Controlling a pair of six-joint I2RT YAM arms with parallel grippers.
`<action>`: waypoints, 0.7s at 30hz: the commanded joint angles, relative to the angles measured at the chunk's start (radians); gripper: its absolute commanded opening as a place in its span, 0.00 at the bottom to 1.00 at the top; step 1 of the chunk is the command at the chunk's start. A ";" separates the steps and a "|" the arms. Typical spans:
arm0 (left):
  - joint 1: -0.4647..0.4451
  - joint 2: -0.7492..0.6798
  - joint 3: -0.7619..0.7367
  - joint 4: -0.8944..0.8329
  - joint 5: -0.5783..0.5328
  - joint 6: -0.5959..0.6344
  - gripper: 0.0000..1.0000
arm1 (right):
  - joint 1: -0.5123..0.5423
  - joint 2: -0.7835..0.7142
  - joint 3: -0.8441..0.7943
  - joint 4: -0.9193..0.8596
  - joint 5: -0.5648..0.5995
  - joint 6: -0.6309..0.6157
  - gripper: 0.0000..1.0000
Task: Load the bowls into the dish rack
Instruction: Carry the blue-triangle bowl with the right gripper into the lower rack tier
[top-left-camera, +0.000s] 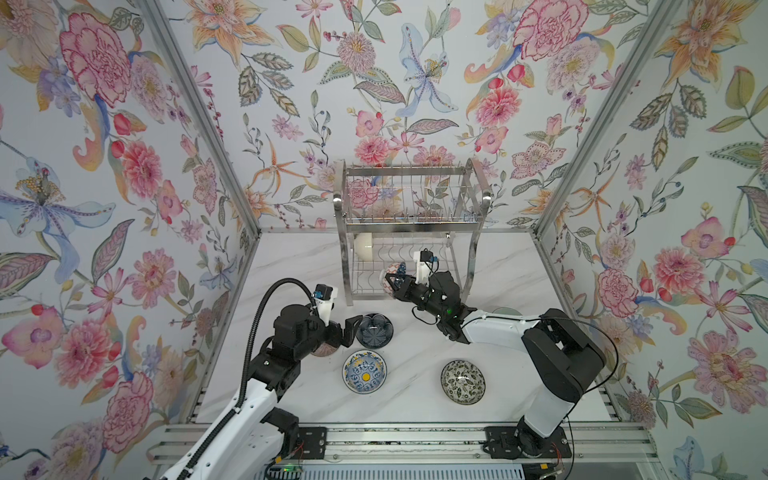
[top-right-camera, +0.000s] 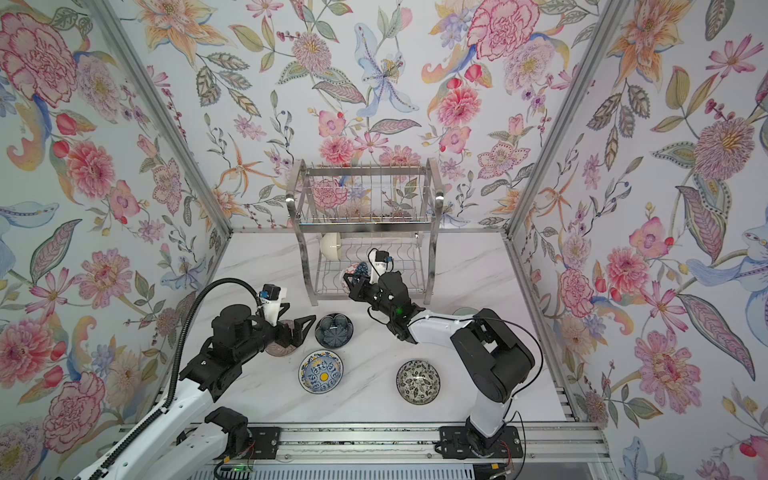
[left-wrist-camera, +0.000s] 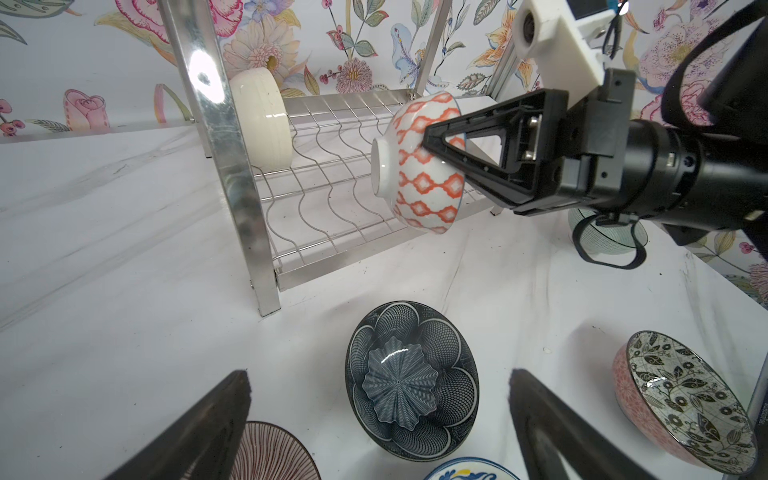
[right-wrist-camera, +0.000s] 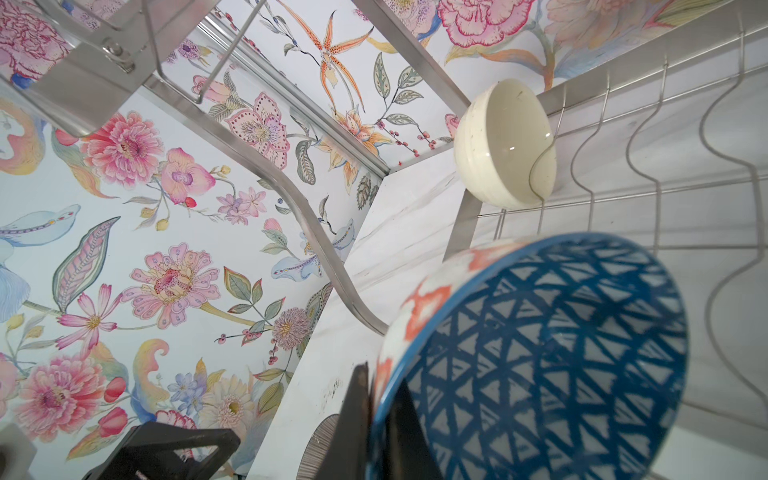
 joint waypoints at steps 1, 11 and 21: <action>-0.006 -0.015 -0.019 0.033 0.014 0.013 0.99 | -0.017 0.026 0.074 0.126 -0.061 0.059 0.00; -0.006 -0.008 -0.016 0.031 0.020 0.013 0.99 | -0.087 0.129 0.161 0.154 -0.173 0.122 0.00; -0.007 0.000 -0.017 0.037 0.031 0.016 0.99 | -0.162 0.258 0.301 0.161 -0.369 0.152 0.00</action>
